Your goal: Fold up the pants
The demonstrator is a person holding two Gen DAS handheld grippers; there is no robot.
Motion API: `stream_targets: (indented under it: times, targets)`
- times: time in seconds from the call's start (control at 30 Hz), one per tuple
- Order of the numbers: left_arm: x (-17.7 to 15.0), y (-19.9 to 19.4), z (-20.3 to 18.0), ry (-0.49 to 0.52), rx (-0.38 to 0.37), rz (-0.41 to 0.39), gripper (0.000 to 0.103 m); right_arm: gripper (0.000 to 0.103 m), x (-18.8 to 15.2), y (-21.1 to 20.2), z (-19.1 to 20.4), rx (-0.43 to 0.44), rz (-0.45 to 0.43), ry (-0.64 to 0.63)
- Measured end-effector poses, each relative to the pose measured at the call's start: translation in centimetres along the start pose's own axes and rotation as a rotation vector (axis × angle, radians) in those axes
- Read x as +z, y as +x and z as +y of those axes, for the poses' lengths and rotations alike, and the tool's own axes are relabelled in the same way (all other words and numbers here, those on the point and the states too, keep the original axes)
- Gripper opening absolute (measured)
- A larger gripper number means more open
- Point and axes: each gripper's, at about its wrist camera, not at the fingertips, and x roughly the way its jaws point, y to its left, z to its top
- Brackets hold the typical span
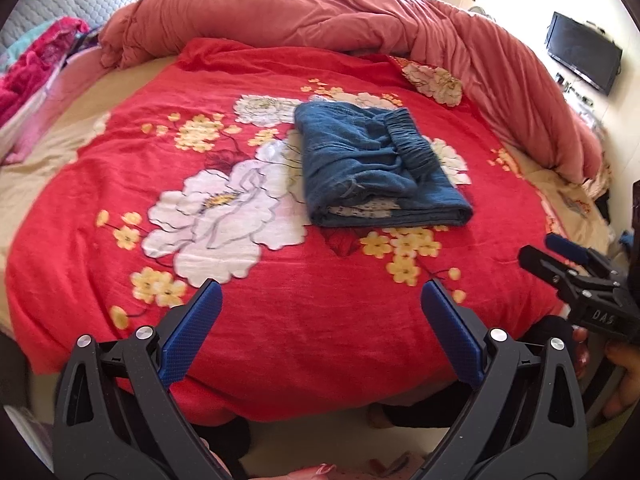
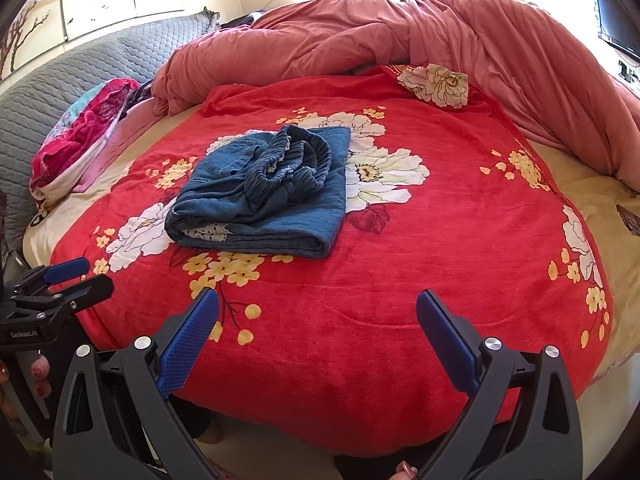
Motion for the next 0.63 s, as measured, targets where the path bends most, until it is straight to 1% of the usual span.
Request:
stream_targets:
  times: [0.1,0.2,0.23,0.3,0.37,0.4,0.43,0.5,0.57,0.63]
  targets:
    - [0.3,0.3,0.6,-0.006,0.037,0.01,0.094,0.098,0.1,0.7,-0.2,-0.01,0.015,0.005]
    - [0.8,0.5,1.8,-0.002,0.088,-0.012,0.094,0.098,0.4,1.4,-1.1,-0.039,0.013,0.026]
    - [1.3,0.6,2.5,-0.016,0.102,-0.016,0.094,0.098,0.5,1.7,-1.5,-0.043,0.018,0.031]
    - [2.8,0.5,4.6,-0.064,0.088,-0.036,0.094,0.098,0.9,2.2,-2.7,-0.075,0.018,0.053]
    - [4.4,1.1,6.8,-0.087,0.133,-0.028,0.094,0.098,1.8,2.8,-5.1,-0.119,0.017,0.083]
    - [5.6,1.7,8.7,-0.108,0.184,-0.019,0.094,0.098,2.2,3.0,-6.2,-0.141,0.012,0.097]
    - [6.5,2.4,10.3,-0.128,0.203,-0.01,0.094,0.098,3.0,3.2,-8.1,-0.182,0.001,0.112]
    - [8.8,4.7,15.1,-0.206,0.221,0.035,0.094,0.098,4.7,4.1,-13.0,-0.272,0.001,0.152]
    - [10.5,6.7,18.6,-0.251,0.288,0.069,0.094,0.098,6.1,5.3,-17.7,-0.319,0.032,0.207]
    - [12.2,9.6,23.2,-0.31,0.383,0.106,0.094,0.098,7.5,6.4,-23.5,-0.406,0.042,0.285]
